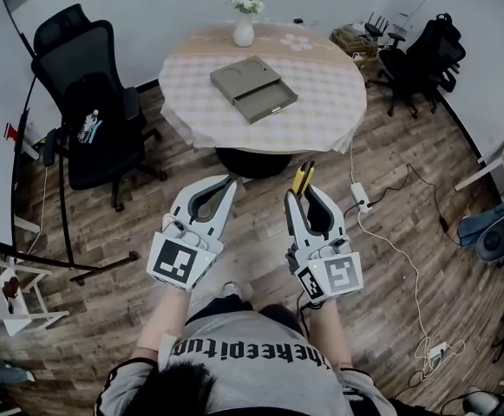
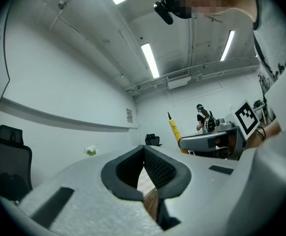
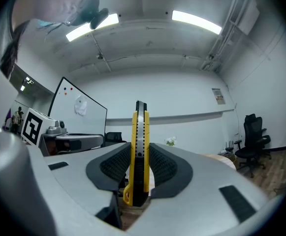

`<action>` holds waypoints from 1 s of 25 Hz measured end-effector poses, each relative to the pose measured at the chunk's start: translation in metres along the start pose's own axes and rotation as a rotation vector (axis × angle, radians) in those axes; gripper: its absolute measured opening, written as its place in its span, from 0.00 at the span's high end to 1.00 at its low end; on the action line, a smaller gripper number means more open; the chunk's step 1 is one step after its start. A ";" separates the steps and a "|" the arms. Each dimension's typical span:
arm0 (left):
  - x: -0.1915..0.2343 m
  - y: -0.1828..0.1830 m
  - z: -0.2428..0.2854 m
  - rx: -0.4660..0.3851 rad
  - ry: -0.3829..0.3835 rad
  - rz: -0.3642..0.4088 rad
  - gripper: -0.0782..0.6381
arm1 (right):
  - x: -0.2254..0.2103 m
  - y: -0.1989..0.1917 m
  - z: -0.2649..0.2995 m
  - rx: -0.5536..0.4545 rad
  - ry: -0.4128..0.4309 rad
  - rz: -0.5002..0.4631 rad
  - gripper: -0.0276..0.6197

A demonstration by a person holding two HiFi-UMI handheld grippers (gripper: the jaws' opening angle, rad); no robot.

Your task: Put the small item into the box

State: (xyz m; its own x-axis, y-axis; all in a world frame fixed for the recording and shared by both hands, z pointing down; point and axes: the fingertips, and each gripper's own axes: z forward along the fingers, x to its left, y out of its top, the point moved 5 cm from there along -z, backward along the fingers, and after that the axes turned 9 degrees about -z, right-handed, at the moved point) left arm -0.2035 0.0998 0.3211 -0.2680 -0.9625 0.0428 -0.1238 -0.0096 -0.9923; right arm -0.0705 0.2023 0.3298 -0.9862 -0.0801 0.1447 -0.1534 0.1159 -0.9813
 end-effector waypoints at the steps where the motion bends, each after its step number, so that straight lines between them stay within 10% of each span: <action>1: 0.003 0.001 0.000 -0.005 -0.014 -0.003 0.87 | 0.002 0.000 0.004 0.000 -0.002 -0.001 0.77; 15: 0.032 0.018 0.019 -0.077 -0.159 -0.027 0.87 | -0.004 0.001 0.034 -0.008 -0.011 -0.011 0.77; 25: 0.048 0.017 0.052 -0.055 -0.104 0.007 0.87 | -0.039 -0.007 0.074 -0.019 0.045 0.006 0.77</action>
State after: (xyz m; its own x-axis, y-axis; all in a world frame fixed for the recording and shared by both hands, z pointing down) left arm -0.1687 0.0393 0.2997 -0.1684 -0.9855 0.0202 -0.1751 0.0097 -0.9845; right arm -0.0267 0.1316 0.3216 -0.9889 -0.0344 0.1447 -0.1481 0.1349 -0.9797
